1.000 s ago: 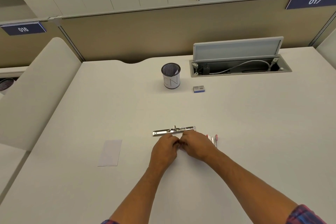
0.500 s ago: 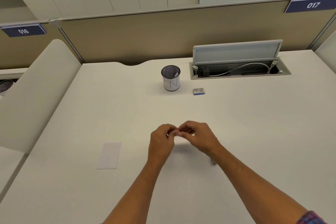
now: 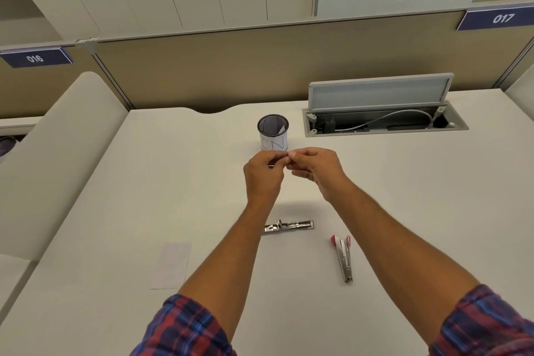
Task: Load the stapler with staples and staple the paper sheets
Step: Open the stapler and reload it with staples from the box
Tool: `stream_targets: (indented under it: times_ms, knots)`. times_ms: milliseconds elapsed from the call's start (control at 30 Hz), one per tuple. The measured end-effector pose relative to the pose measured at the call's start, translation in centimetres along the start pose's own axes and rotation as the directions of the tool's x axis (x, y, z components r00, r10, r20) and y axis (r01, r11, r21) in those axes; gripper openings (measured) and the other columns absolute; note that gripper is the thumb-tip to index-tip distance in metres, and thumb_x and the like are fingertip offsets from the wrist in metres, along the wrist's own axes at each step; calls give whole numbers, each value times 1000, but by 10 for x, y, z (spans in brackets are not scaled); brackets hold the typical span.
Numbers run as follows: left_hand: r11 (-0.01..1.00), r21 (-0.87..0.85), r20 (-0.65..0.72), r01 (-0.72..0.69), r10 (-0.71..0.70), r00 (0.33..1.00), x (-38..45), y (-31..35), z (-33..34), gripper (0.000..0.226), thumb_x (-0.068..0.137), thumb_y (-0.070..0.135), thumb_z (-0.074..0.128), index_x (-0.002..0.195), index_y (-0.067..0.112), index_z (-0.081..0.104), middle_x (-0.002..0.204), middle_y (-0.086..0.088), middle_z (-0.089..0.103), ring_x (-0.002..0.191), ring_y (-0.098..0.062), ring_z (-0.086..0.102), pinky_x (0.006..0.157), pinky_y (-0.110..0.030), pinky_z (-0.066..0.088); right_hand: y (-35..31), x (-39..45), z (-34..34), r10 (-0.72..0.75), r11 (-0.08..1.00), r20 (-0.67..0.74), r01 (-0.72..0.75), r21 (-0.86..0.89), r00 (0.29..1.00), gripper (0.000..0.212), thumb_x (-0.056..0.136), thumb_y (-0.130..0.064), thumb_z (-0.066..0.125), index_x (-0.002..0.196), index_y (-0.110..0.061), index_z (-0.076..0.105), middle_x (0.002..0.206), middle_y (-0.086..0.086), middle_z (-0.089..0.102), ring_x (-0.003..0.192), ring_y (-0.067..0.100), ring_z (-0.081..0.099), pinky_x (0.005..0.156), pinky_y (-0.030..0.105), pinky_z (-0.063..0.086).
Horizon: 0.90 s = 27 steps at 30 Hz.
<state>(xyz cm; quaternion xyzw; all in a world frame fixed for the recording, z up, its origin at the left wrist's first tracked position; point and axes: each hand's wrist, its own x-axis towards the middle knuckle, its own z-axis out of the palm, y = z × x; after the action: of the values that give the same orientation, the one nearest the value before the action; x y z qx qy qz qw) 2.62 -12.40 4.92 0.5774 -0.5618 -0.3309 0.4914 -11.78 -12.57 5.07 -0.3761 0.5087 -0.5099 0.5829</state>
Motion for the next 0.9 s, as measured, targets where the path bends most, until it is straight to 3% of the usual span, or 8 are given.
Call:
stream_targets:
  times_ms: [200, 367, 567, 733, 900]
  knots:
    - [997, 46, -28, -67, 69, 997, 43, -4, 8, 16, 88, 7, 76, 101, 13, 82, 88, 7, 75, 80, -1, 68, 72, -6, 51, -21, 46, 9, 72, 997, -19, -72, 11, 997, 19, 90, -5, 76, 106, 5, 75, 95, 20, 79, 84, 26, 78, 75, 27, 63]
    - [984, 147, 40, -96, 92, 995, 73, -9, 14, 25, 95, 10, 69, 119, 10, 76, 112, -7, 77, 102, -19, 71, 98, -30, 56, -26, 83, 18, 27, 994, -92, -37, -100, 995, 14, 89, -1, 76, 103, 2, 77, 99, 19, 78, 92, 31, 78, 84, 35, 64]
    - [968, 220, 50, -119, 111, 993, 93, -18, 16, 29, 99, 11, 63, 127, 10, 71, 122, -7, 74, 111, -22, 69, 103, -35, 54, -29, 113, 28, -78, 949, -41, 61, -310, 996, 16, 92, 2, 69, 105, 0, 78, 99, 19, 77, 91, 28, 76, 82, 29, 63]
    - [910, 379, 65, -170, 158, 985, 101, -30, 15, 32, 100, 20, 62, 130, 13, 70, 127, -5, 72, 116, -21, 67, 104, -36, 53, -29, 133, 31, -184, 817, -68, 115, -565, 980, 12, 91, -5, 72, 100, -3, 80, 96, 16, 78, 89, 27, 75, 85, 35, 63]
    - [888, 445, 24, -114, 115, 993, 103, -45, 16, 31, 98, 22, 65, 126, 11, 72, 127, -7, 72, 116, -21, 68, 104, -34, 51, -19, 146, 33, -263, 625, -55, 127, -770, 963, 13, 93, -12, 71, 102, -10, 80, 105, 9, 78, 97, 20, 72, 93, 36, 60]
